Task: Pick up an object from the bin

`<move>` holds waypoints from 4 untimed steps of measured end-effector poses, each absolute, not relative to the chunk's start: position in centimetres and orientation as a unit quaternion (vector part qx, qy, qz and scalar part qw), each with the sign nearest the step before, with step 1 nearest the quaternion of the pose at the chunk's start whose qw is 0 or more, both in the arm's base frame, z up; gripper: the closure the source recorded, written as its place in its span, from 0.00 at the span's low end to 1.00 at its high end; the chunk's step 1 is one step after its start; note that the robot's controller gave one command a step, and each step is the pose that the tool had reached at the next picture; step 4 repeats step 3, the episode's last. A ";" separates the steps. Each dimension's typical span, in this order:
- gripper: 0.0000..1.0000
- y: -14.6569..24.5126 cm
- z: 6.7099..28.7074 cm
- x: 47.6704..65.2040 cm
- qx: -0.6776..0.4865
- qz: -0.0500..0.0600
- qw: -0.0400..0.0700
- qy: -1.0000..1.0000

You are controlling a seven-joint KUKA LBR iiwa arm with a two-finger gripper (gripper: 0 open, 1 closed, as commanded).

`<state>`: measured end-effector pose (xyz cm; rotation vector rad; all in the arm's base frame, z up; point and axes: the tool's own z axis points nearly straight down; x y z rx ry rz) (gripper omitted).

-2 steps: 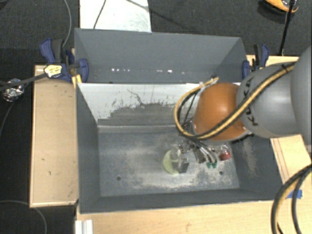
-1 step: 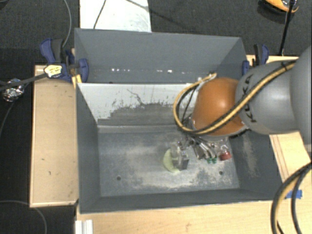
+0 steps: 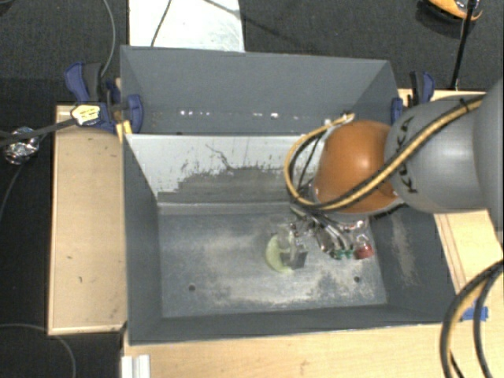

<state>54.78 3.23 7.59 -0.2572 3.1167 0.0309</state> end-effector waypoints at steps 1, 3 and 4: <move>1.00 3.5 7.6 56.2 -0.073 0.008 0.001 0.997; 1.00 3.3 10.3 57.4 -0.087 0.009 0.010 0.996; 1.00 3.3 10.3 57.4 -0.087 0.009 0.010 0.996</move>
Offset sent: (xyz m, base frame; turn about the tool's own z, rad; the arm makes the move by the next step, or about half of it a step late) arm 0.0153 0.0016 0.0344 -0.0214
